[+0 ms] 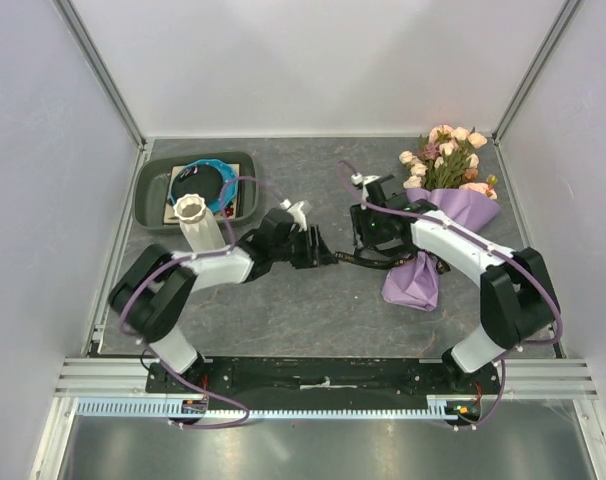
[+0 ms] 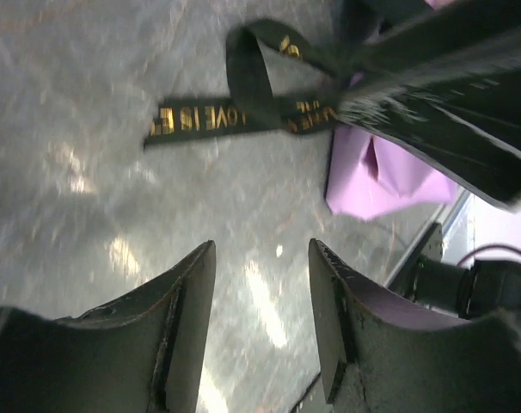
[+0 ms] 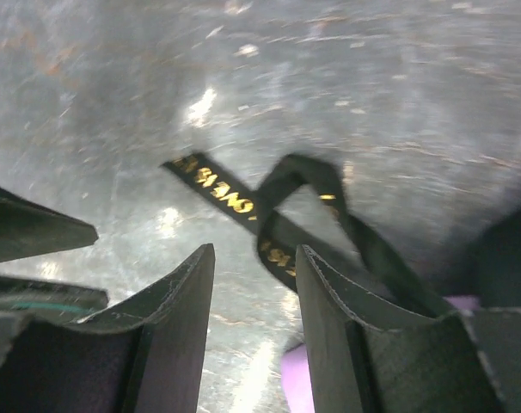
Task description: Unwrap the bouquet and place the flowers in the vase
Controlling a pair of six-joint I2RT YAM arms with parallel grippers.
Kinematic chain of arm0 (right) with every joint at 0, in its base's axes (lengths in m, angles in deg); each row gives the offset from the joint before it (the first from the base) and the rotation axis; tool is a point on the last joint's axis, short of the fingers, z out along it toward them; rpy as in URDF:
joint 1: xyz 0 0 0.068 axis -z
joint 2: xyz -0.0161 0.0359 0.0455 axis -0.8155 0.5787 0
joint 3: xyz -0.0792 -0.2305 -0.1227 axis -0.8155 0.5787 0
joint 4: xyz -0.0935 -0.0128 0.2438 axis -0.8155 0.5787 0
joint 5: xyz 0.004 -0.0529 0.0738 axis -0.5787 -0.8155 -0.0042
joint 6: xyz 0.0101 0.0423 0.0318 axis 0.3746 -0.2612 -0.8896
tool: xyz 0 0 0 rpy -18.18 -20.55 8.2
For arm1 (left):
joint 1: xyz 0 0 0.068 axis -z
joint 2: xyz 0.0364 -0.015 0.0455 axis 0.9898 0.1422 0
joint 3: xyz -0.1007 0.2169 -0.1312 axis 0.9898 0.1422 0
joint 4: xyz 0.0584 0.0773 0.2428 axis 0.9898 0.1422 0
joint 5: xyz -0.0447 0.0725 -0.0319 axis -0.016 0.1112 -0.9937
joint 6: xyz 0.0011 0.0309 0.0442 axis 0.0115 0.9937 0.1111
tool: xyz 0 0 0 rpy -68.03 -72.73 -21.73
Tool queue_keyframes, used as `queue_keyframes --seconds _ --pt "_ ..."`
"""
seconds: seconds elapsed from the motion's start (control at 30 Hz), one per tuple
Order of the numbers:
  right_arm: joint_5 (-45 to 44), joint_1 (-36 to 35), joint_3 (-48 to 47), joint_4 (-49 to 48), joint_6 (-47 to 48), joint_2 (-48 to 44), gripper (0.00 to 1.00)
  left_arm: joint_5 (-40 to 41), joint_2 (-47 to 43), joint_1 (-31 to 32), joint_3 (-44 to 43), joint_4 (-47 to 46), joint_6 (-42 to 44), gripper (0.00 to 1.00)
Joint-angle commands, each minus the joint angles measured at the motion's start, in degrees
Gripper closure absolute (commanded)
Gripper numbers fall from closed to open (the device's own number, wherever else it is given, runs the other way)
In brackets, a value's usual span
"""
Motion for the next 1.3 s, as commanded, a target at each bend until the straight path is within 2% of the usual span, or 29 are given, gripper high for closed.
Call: queue_keyframes --seconds 0.0,0.17,0.33,0.53,0.7,0.8,0.9,0.93,0.97,1.0,1.03,1.1,1.27 --pt "3.6 -3.8 -1.3 -3.6 3.7 4.5 0.49 2.4 -14.9 0.4 11.7 -12.5 -1.6 0.45" --pt "0.4 -8.9 -4.8 -4.5 9.9 10.9 0.42 1.3 -27.2 0.4 22.6 -14.2 -1.8 0.41" --pt "-4.6 -10.1 -7.2 -5.2 14.3 16.3 0.41 1.4 -37.0 0.4 25.9 -9.8 -0.9 0.40" --pt "-4.2 -10.5 -5.4 -7.2 17.7 17.9 0.37 0.9 -40.6 0.4 25.9 -6.9 -0.2 0.39" --pt "-1.9 -10.6 -3.3 -8.7 16.4 19.4 0.39 -0.3 -40.9 0.4 25.1 -6.5 -0.1 0.39" --pt "1.6 -10.7 -1.0 -10.5 14.7 18.8 0.47 -0.4 -41.8 0.4 25.0 -6.0 -0.1 0.39" --pt "1.8 -10.7 1.0 -12.3 13.8 18.2 0.66 0.1 -42.7 0.4 24.8 -5.2 0.2 0.39" --pt "1.5 -10.7 1.1 -12.4 13.4 18.1 0.80 0.4 -42.7 0.4 24.7 -4.9 0.3 0.39" --pt "0.8 -11.3 1.1 -12.4 13.3 17.5 0.85 0.4 -42.6 0.4 24.6 -4.2 0.4 0.39" --pt "-0.7 -11.7 1.0 -12.4 13.2 17.1 0.96 0.6 -42.3 0.4 24.4 -3.9 0.6 0.39" --pt "-1.4 -12.1 0.9 -12.4 13.2 16.4 1.00 0.5 -42.0 0.4 24.1 -3.5 0.7 0.39" --pt "-3.5 -12.8 -0.1 -12.3 13.2 13.7 1.00 0.4 -41.7 0.4 23.7 -3.2 0.7 0.39" --pt "-5.9 -12.8 -4.1 -7.7 6.5 3.5 1.00 -0.1 -39.5 0.4 22.2 -3.1 0.4 0.39"
